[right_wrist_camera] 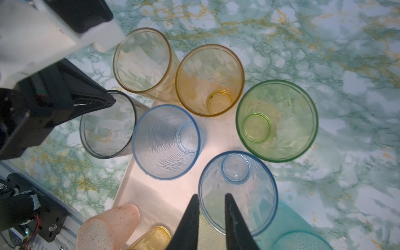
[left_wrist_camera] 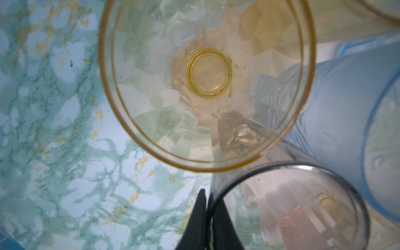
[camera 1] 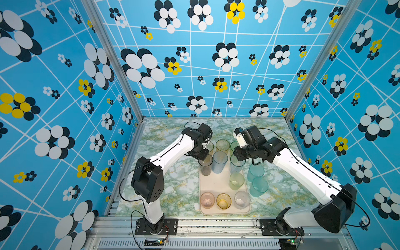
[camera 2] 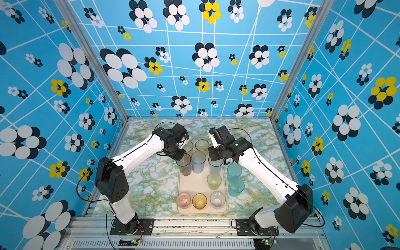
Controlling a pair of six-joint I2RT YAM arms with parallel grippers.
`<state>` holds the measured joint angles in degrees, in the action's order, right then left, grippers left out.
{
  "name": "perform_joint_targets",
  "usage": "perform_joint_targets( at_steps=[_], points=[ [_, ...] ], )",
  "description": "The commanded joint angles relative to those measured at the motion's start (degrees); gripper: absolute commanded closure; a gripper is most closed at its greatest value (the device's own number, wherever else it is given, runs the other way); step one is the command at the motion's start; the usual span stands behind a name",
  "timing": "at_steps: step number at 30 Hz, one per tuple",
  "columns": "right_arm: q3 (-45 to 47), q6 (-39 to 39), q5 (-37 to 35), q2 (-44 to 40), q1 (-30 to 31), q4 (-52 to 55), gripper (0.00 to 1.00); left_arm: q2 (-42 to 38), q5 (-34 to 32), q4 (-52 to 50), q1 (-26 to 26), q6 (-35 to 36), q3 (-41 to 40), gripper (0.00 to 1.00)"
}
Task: Place the glasses into the tray
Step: Move the glass to the tray.
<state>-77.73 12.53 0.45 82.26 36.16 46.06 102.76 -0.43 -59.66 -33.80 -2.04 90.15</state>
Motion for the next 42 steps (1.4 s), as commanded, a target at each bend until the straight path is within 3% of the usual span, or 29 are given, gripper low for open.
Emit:
perform_joint_targets(
  at_steps=[1,11,42],
  points=[
    [-2.2,-1.3,2.2,3.0,1.1,0.9,0.76,1.2,0.2,-0.5,0.3,0.7,-1.3,0.9],
    [-4.8,-1.4,1.8,9.1,2.2,1.0,0.76,1.3,0.3,-0.5,0.3,0.9,-1.1,0.9],
    [-9.4,-3.0,-1.9,16.7,2.2,1.7,0.77,1.2,0.2,-0.2,0.4,1.6,-1.5,0.9]
  ],
)
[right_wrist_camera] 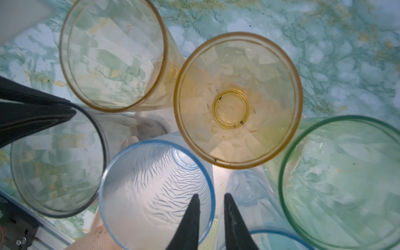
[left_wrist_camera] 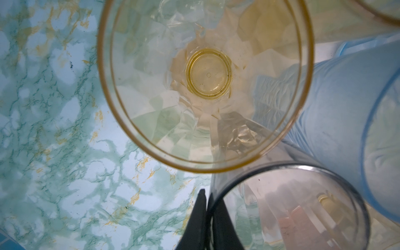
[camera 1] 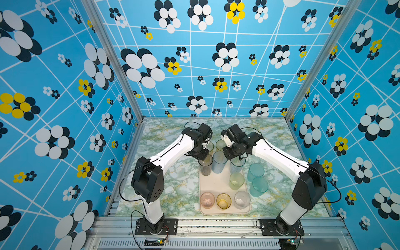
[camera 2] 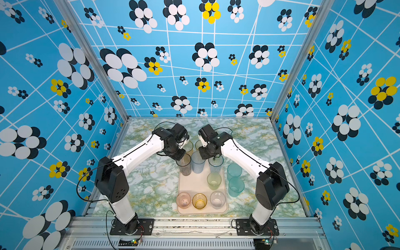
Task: Place the glasses into the tray
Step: Move the glass to the tray.
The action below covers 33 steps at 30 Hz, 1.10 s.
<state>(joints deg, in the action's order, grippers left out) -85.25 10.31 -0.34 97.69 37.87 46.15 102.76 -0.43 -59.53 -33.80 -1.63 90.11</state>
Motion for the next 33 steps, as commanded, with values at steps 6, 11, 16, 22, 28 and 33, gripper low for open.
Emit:
perform_joint_targets(
  at_steps=[6,11,16,22,28,33],
  points=[
    [-2.8,-1.0,-1.0,2.6,0.4,2.4,0.81,1.1,-0.1,-0.3,0.5,1.2,-1.6,0.9],
    [-2.9,-1.0,-1.2,2.6,0.5,2.8,0.82,1.1,0.0,-0.2,0.5,1.4,-1.8,0.9],
    [-2.9,-1.1,-1.4,2.8,0.4,3.2,0.88,1.1,0.0,-0.2,0.5,1.5,-1.6,0.9],
    [-3.0,-1.5,-1.8,2.4,0.4,3.7,0.92,1.2,-0.2,-0.3,0.5,1.5,-1.5,0.9],
    [-2.8,-2.0,-3.2,1.2,0.5,3.9,0.93,1.3,-0.1,-0.2,0.5,1.5,-1.4,0.9],
    [-2.8,-2.2,-3.9,0.5,0.6,4.6,0.93,1.6,-0.1,-0.2,0.5,1.5,-1.2,0.9]
  ],
)
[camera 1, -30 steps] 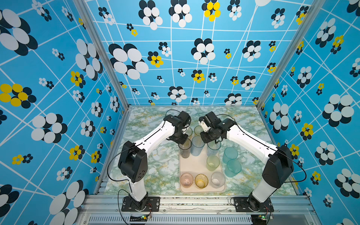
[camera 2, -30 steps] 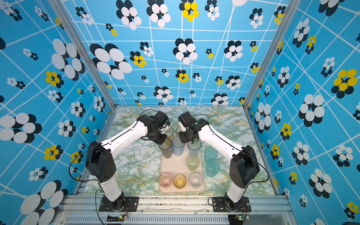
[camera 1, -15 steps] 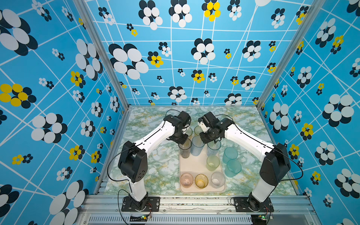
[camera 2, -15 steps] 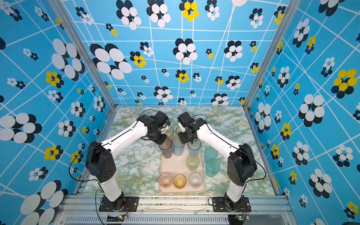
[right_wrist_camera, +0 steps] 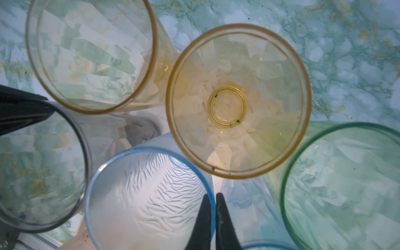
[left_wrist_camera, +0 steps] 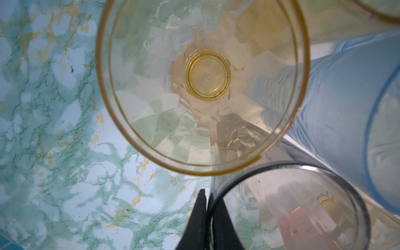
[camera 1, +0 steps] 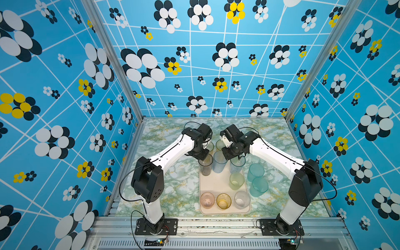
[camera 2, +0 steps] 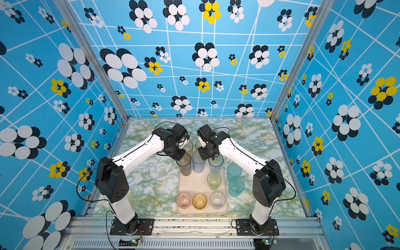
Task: Place the glasses into the tray
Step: Move the glass to the tray.
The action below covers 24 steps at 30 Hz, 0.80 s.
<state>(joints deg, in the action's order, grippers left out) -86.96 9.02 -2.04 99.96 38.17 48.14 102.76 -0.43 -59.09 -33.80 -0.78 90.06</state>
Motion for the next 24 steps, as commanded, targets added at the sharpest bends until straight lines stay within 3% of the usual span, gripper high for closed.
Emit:
perform_joint_targets(
  at_steps=[1,12,21,24],
  points=[
    [-1.0,-1.0,-2.2,-1.9,0.3,2.8,0.94,1.5,-0.1,-0.7,0.5,0.7,-1.1,0.9],
    [-0.8,-1.5,-2.7,-2.2,0.6,3.9,0.94,1.8,-0.1,-0.2,0.3,0.6,-0.9,0.9],
    [-0.6,-1.0,-0.8,-2.8,0.5,2.8,0.76,2.0,-1.2,1.3,-0.9,0.2,-0.5,0.9],
    [-0.4,-1.0,-0.4,-3.6,0.6,2.2,0.74,2.5,-2.0,1.0,-1.6,0.2,0.3,0.9]
  ],
)
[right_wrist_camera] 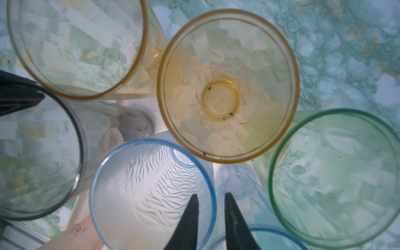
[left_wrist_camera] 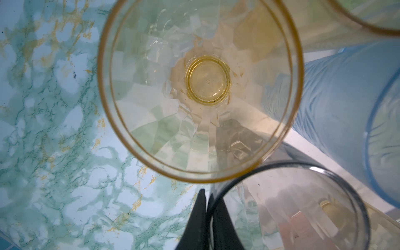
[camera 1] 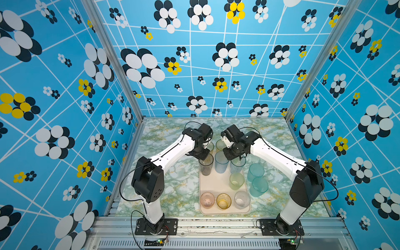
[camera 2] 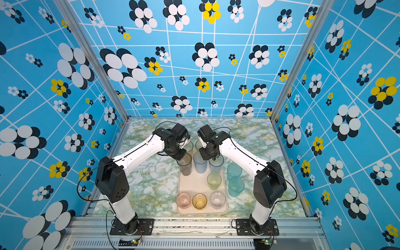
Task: Place the glasses into the tray
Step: Move the glass to the tray, then place the glass on the tray.
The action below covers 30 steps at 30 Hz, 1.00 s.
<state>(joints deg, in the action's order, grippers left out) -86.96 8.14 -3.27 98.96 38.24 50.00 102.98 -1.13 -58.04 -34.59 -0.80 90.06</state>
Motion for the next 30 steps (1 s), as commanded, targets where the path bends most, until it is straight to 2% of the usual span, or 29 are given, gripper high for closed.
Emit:
perform_joint_targets(
  at_steps=[1,12,30],
  points=[
    [-0.3,-0.1,0.8,-2.9,0.5,0.2,0.74,2.5,-1.7,-0.1,-1.0,0.3,0.4,0.9],
    [1.0,0.0,2.9,-5.2,0.5,-1.1,0.71,1.3,-3.8,0.9,-1.4,0.2,0.0,0.9],
    [3.6,0.6,2.3,-11.8,0.5,-2.8,0.66,1.3,-5.5,1.3,-1.6,0.3,-0.3,0.88]
  ],
)
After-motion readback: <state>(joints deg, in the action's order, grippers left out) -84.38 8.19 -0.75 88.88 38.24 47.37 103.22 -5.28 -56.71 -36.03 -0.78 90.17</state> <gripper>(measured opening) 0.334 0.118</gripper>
